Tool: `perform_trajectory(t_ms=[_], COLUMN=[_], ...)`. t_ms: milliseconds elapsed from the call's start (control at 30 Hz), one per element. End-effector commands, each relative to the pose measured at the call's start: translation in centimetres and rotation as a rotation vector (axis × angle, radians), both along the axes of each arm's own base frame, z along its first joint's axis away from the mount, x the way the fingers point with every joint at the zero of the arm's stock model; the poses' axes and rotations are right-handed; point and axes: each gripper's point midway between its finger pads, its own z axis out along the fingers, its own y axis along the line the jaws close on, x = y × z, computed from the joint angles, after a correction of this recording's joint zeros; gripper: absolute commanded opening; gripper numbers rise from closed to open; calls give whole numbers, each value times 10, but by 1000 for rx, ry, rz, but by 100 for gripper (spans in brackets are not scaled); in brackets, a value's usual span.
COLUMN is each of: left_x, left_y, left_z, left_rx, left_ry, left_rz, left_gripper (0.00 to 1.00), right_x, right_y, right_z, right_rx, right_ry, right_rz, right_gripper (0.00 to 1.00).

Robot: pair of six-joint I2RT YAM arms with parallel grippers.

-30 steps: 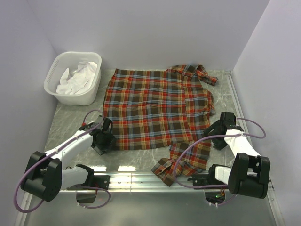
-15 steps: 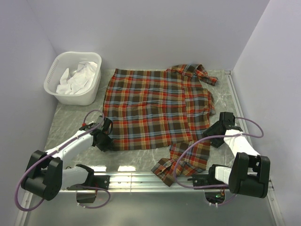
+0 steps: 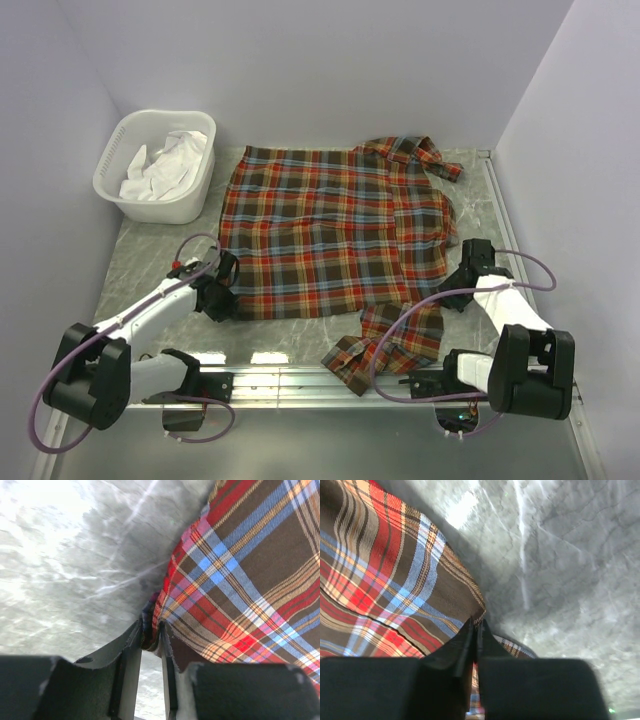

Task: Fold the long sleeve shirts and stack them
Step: Fold the shirt

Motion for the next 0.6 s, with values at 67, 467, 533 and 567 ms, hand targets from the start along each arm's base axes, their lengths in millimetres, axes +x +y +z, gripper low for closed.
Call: perform_trajectory(t_ms=[67,467,533,567], left_x=[5,16,26,30], left_y=[13,22,27,29], left_z=[20,57,66,69], left_rx=[62,92,121,127], left_ry=[-51,-148,-168,-172], left_rz=[17,25,36,43], left_gripper=[25,16,6,3], right_x=[-5,8,17,21], right_y=[-5,-3,-5,-5], right_z=[19,58,70,73], right_rx=[-41,-44,-49,-49], right_ry=[-16,-121,-146,-154], right_rz=[15,39,41,42], right_gripper=[0,0,0,0])
